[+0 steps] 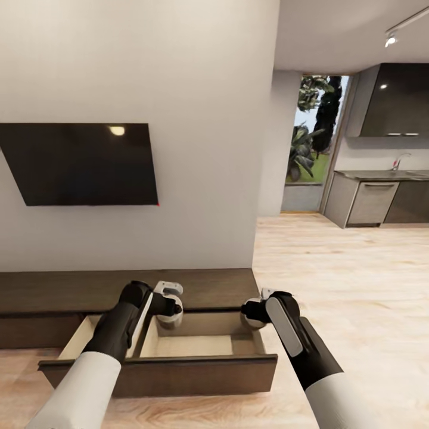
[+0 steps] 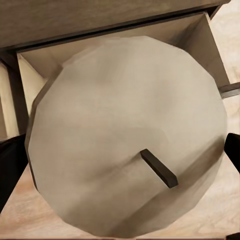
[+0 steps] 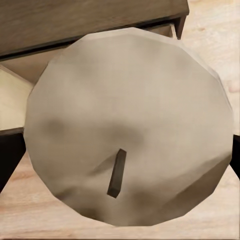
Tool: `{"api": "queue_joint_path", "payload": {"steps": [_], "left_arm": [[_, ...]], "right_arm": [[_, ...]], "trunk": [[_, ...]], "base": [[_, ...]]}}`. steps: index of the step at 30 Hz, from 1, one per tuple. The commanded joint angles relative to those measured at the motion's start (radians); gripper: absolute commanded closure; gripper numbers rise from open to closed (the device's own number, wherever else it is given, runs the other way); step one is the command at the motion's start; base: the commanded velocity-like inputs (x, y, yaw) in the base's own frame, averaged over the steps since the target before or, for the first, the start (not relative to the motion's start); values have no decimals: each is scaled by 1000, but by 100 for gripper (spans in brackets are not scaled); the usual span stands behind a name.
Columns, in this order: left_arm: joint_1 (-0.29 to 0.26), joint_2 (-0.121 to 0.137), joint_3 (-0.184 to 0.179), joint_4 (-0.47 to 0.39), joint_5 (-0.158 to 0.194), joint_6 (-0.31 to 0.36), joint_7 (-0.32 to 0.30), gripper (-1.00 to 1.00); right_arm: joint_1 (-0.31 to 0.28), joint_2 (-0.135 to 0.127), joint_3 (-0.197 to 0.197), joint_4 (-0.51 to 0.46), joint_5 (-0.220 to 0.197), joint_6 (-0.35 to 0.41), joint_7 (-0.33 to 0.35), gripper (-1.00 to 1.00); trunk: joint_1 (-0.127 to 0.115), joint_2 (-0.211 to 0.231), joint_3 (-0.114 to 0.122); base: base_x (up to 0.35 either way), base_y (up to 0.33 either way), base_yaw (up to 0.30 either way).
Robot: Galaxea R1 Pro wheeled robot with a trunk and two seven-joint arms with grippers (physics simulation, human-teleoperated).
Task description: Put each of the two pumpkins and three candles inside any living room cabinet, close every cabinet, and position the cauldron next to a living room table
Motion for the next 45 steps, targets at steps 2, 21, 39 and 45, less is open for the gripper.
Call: {"api": "queue_joint_path", "payload": {"steps": [2,21,39,45], "left_arm": [[-2,-1,1,19,-9,3,-9,100],[-15,-6,1,174,-9,3,-9,100],[-18,-6,1,217,-8,3,-9,100],[-18,-6,1,217,-8,3,-9,100]], "right_arm": [[-2,7,1,9,-6,2,-11,100],[-53,36,0,147,-8,89,-10,100],[-69,57,1,206,-10,95,-8,100],[-99,70,2,289,-12,95,-2,100]], "trunk": [[1,-1,-1],[1,-1,-1],[1,-1,-1],[1,-1,-1]], "base": [[254,0,0],[103,0,0],[107,0,0],[22,0,0]]}}
